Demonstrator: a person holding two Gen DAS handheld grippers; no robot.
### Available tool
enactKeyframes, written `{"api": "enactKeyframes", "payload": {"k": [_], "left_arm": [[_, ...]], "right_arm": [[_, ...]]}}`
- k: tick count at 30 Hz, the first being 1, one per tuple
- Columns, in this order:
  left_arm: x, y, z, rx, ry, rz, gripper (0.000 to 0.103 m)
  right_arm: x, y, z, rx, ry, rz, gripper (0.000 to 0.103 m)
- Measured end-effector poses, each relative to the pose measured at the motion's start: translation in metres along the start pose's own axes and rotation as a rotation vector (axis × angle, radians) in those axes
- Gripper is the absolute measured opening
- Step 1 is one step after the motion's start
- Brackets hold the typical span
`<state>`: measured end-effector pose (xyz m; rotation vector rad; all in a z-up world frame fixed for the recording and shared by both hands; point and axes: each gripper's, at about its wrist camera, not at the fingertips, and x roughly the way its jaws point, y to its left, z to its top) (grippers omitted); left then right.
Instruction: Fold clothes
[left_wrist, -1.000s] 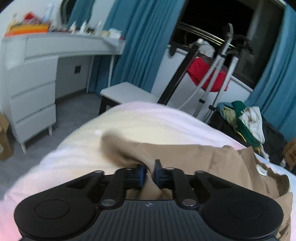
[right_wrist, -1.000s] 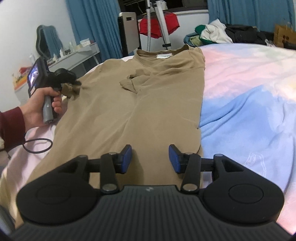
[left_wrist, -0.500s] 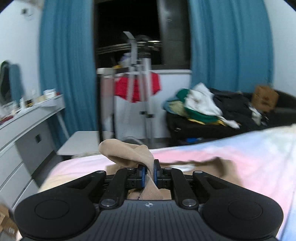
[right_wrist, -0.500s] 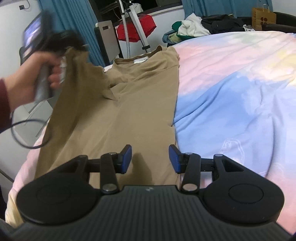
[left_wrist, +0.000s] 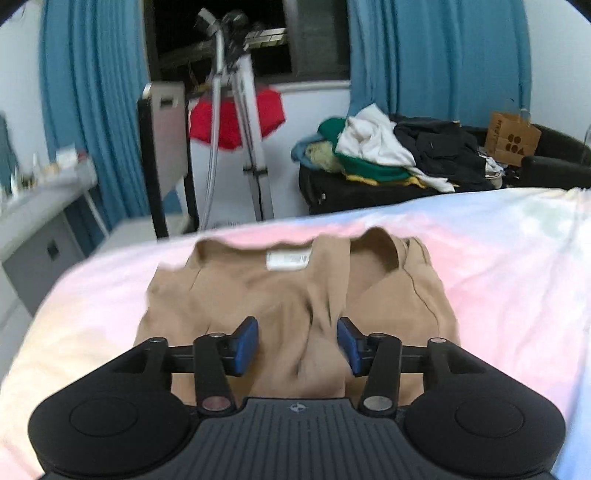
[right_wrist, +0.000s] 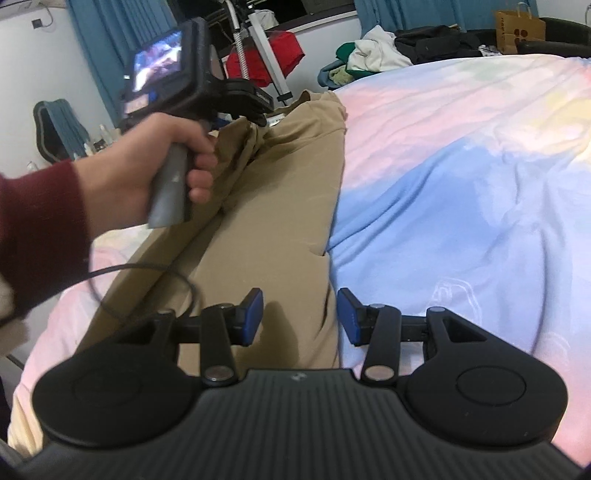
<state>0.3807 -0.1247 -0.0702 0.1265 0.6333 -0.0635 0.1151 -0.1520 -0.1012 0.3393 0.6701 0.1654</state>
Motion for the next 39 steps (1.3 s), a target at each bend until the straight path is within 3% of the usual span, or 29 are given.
{"api": "enactKeyframes", "payload": {"k": [2,4,5,9,15,19,23,24,25,26,31,35,39], "left_arm": [[-0.041,0.027,-0.009,-0.029,0.005,-0.045,0.057],[-0.086,0.051,-0.019,-0.061,-0.004,-0.046,0.073],[-0.106,0.062,-0.024,-0.083,0.013,-0.033,0.076],[-0.187,0.107,-0.063,-0.169,0.094,-0.074,0.077],[-0.276,0.152,-0.157,-0.281,0.282,-0.115,0.075],[-0.3,0.155,-0.211,-0.245,0.378,-0.135,0.066],[-0.31,0.149,-0.239,-0.172,0.412,-0.142,0.053],[-0.311,0.148,-0.243,-0.153,0.418,-0.139,0.036],[-0.311,0.147,-0.244,-0.142,0.423,-0.137,0.012],[-0.313,0.149,-0.244,-0.14,0.422,-0.145,0.005],[-0.345,0.132,-0.227,-0.026,0.339,-0.171,0.002],[-0.352,0.106,-0.212,0.048,0.335,-0.204,0.002],[-0.336,0.087,-0.224,0.077,0.37,-0.243,0.004]], "right_arm": [[0.0,0.002,0.001,-0.009,-0.002,0.004,0.047],[-0.003,0.003,0.002,-0.02,-0.014,0.002,0.047],[-0.005,0.004,0.002,-0.025,-0.02,0.0,0.047],[-0.015,0.008,0.002,-0.037,-0.04,0.005,0.047],[-0.036,0.011,0.003,-0.031,-0.049,-0.003,0.047],[-0.056,0.014,-0.001,-0.028,-0.045,-0.008,0.047],[-0.078,0.015,-0.009,-0.041,-0.049,-0.022,0.047],[-0.082,0.016,-0.011,-0.049,-0.049,-0.027,0.047],[-0.085,0.016,-0.013,-0.058,-0.049,-0.032,0.047],[-0.087,0.017,-0.015,-0.065,-0.048,-0.037,0.047],[-0.087,0.013,-0.017,-0.058,-0.036,-0.052,0.047],[-0.084,0.004,-0.017,-0.009,-0.018,-0.04,0.047],[-0.081,-0.003,-0.018,0.038,0.005,-0.014,0.047]]}}
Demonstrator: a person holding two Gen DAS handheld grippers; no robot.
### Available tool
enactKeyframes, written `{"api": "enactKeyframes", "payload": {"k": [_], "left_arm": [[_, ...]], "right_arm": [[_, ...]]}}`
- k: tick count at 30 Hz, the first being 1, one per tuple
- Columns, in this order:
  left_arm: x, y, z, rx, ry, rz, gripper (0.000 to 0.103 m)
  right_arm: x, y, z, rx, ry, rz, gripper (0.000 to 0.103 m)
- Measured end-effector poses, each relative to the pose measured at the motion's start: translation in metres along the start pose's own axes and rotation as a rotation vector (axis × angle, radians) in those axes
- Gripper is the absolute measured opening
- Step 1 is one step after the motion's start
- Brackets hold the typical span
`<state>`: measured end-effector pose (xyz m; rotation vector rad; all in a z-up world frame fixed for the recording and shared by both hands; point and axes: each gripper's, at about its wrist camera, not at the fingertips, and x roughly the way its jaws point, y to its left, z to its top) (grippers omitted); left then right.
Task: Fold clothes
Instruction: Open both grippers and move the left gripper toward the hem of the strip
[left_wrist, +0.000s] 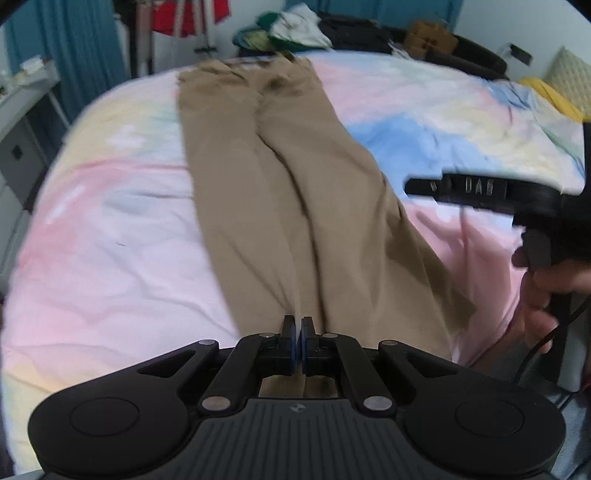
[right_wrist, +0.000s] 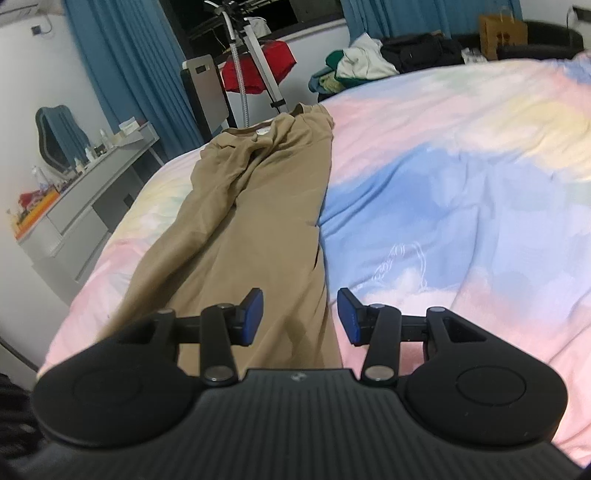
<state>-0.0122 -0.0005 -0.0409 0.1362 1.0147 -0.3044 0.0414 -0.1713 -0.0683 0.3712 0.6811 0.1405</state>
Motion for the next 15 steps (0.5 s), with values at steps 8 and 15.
{"api": "enactKeyframes", "payload": {"k": [8,15], "left_arm": [[0.01,0.016,-0.02,-0.039,-0.014,-0.144,0.053],[-0.006,0.08,-0.025,-0.294,-0.229,-0.201,0.082]], "right_arm": [[0.003,-0.006,-0.004,0.037,0.069,0.04,0.047],[0.008,-0.005,-0.008,0.04,0.121,0.019,0.048]]}}
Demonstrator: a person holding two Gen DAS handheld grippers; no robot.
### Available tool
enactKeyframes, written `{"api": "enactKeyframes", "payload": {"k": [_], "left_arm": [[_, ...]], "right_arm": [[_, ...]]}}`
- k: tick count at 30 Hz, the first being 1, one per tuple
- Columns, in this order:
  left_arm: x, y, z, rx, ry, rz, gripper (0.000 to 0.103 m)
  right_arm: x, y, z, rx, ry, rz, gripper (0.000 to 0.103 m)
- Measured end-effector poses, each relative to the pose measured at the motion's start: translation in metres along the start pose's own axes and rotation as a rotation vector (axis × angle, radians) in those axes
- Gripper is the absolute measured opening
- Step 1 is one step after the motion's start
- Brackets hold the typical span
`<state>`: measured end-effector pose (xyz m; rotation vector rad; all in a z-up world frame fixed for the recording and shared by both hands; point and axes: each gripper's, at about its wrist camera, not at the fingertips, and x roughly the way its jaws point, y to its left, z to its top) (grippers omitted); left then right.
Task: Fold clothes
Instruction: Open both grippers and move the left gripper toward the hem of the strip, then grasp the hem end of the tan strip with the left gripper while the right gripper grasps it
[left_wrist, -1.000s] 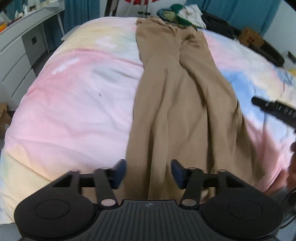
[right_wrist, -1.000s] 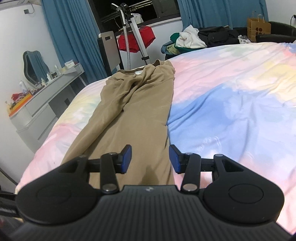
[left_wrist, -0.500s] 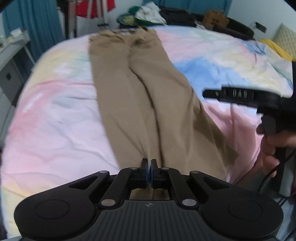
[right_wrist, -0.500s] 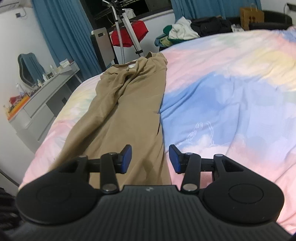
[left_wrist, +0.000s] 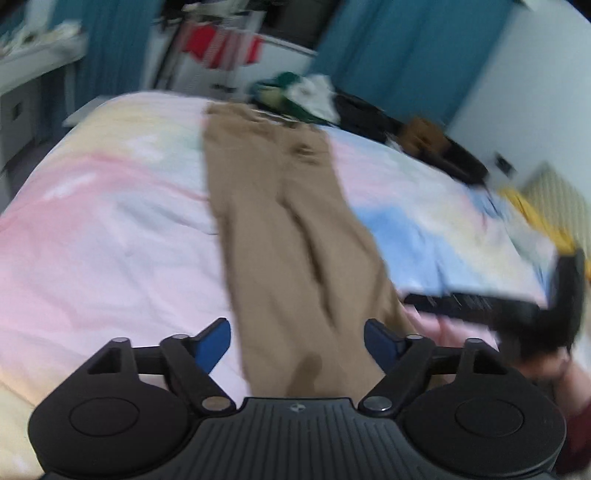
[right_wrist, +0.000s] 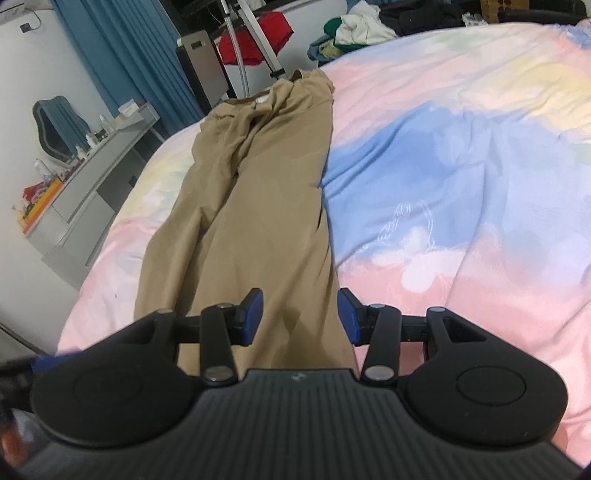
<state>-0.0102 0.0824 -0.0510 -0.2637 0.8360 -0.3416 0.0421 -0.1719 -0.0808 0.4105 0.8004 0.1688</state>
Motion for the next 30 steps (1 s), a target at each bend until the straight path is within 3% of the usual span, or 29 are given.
{"api": "enactKeyframes", "payload": {"k": [1,3,5,9,11,17,23,25,26,27,28,30], "left_arm": [[0.007,0.011,0.001,-0.049,0.025,-0.001,0.079],[0.028,0.028,0.003,-0.139,0.131,-0.03,0.076],[0.042,0.037,0.004,-0.185,0.186,-0.047,0.074],[0.052,0.034,0.002,-0.154,0.247,-0.135,0.074],[0.061,0.033,-0.003,-0.142,0.308,-0.161,0.068],[0.065,0.031,-0.012,-0.126,0.374,-0.179,0.043],[0.072,0.036,-0.013,-0.104,0.384,-0.152,0.016],[0.072,0.032,-0.016,-0.111,0.369,-0.151,0.012],[0.069,0.032,-0.016,-0.111,0.36,-0.154,0.011],[0.066,0.033,-0.016,-0.115,0.35,-0.158,0.011],[0.062,0.036,-0.015,-0.126,0.334,-0.168,0.01],[0.049,0.044,-0.013,-0.159,0.303,-0.193,0.009]], "right_arm": [[0.003,-0.001,-0.001,0.008,0.018,-0.003,0.049],[0.009,-0.004,-0.004,0.028,0.061,-0.019,0.06],[0.017,-0.004,-0.008,0.044,0.113,-0.027,0.062],[0.029,0.005,-0.016,0.025,0.216,0.011,0.061],[0.028,0.013,-0.021,-0.006,0.235,0.0,0.061],[0.012,0.036,-0.04,-0.09,0.285,-0.019,0.061],[0.005,0.057,-0.062,-0.212,0.356,-0.076,0.061],[0.008,0.064,-0.066,-0.261,0.368,-0.102,0.056],[0.009,0.068,-0.068,-0.288,0.369,-0.123,0.047],[0.01,0.071,-0.068,-0.317,0.364,-0.152,0.027],[0.012,0.074,-0.069,-0.345,0.36,-0.181,0.017],[0.005,0.078,-0.068,-0.367,0.331,-0.191,0.008]]}}
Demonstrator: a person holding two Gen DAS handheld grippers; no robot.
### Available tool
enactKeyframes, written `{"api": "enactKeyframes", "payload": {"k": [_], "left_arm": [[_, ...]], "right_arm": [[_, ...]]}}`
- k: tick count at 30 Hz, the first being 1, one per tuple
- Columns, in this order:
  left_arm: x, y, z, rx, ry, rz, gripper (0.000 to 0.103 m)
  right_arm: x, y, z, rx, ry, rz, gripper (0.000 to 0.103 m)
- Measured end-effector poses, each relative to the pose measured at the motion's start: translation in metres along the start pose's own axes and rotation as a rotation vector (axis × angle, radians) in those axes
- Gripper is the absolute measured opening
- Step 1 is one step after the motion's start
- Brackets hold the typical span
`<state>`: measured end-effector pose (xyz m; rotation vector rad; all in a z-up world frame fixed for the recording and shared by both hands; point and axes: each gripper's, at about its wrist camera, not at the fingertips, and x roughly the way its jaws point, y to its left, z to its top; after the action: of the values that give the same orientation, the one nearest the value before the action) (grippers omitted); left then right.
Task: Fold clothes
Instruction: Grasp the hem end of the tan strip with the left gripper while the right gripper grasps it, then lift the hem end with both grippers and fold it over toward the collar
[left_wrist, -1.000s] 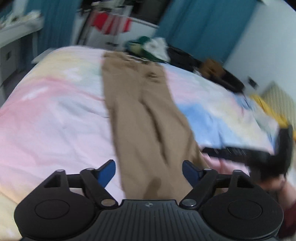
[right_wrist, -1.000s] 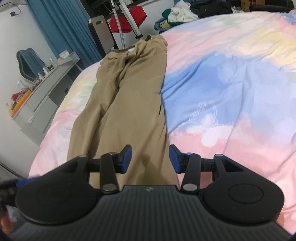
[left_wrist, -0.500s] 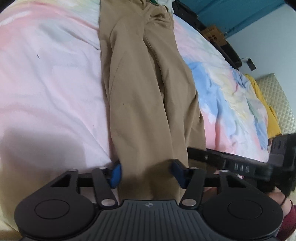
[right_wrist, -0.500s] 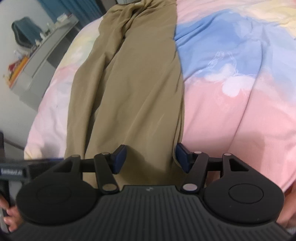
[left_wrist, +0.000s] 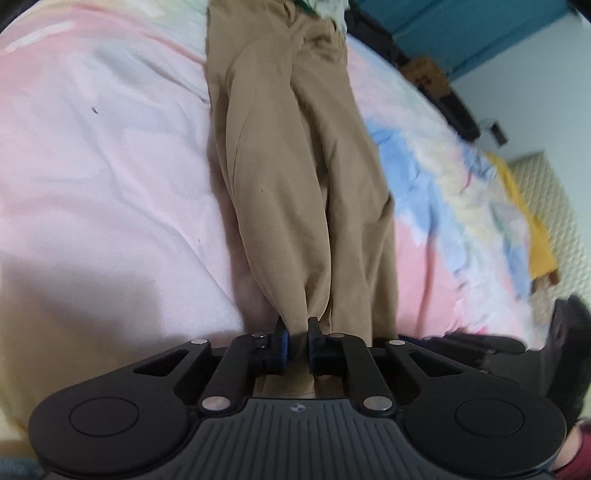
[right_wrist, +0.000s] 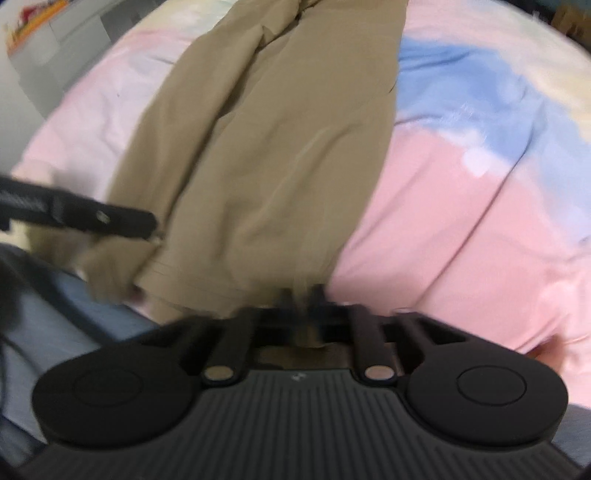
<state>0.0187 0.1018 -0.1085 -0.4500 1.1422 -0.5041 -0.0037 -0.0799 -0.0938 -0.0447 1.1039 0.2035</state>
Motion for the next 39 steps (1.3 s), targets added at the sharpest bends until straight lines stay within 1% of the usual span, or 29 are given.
{"api": "enactKeyframes", "payload": {"k": [1,3,7,12,14,15,18,20,22,25,28,30,32,34,37,39], "left_arm": [[-0.009,0.003,0.0,-0.011,-0.015,-0.014,0.009],[-0.03,0.0,-0.001,-0.013,-0.071,-0.033,0.009],[-0.067,-0.012,0.003,-0.031,-0.162,-0.064,0.009],[-0.119,-0.05,0.021,0.001,-0.271,-0.055,0.008],[-0.14,-0.066,0.023,0.02,-0.306,-0.054,0.006],[-0.147,-0.076,0.024,0.031,-0.322,-0.053,0.003],[-0.175,-0.088,0.013,0.055,-0.358,-0.058,0.002],[-0.183,-0.091,-0.001,0.055,-0.358,-0.067,0.002],[-0.191,-0.085,-0.021,0.057,-0.341,-0.062,0.002],[-0.174,-0.071,-0.048,0.02,-0.291,-0.046,0.002],[-0.153,-0.058,-0.071,0.007,-0.252,-0.011,0.002],[-0.145,-0.052,-0.079,0.002,-0.241,-0.018,0.002],[-0.144,-0.047,-0.077,-0.004,-0.252,-0.046,0.001],[-0.147,-0.051,-0.064,0.008,-0.286,-0.064,0.002],[-0.144,-0.064,-0.037,0.052,-0.338,-0.08,0.002],[-0.136,-0.074,-0.023,0.086,-0.326,-0.104,0.002]], "right_arm": [[-0.005,0.001,0.0,-0.004,-0.018,-0.002,0.007],[-0.018,0.0,-0.001,-0.002,-0.06,0.006,0.007],[-0.063,-0.016,0.004,0.067,-0.183,0.085,0.007],[-0.124,-0.024,0.03,0.099,-0.358,0.142,0.007],[-0.147,-0.029,0.039,0.115,-0.42,0.162,0.007],[-0.156,-0.032,0.041,0.121,-0.443,0.171,0.007],[-0.18,-0.043,0.034,0.139,-0.494,0.209,0.006],[-0.186,-0.048,0.023,0.146,-0.5,0.24,0.006],[-0.185,-0.051,0.008,0.144,-0.481,0.263,0.006],[-0.169,-0.055,-0.014,0.147,-0.441,0.261,0.006],[-0.146,-0.06,-0.032,0.185,-0.376,0.285,0.006],[-0.139,-0.06,-0.043,0.196,-0.347,0.302,0.006],[-0.138,-0.061,-0.046,0.206,-0.342,0.323,0.006],[-0.139,-0.065,-0.038,0.219,-0.356,0.35,0.006],[-0.141,-0.069,-0.012,0.231,-0.408,0.369,0.006],[-0.137,-0.07,0.01,0.242,-0.44,0.373,0.006]]}}
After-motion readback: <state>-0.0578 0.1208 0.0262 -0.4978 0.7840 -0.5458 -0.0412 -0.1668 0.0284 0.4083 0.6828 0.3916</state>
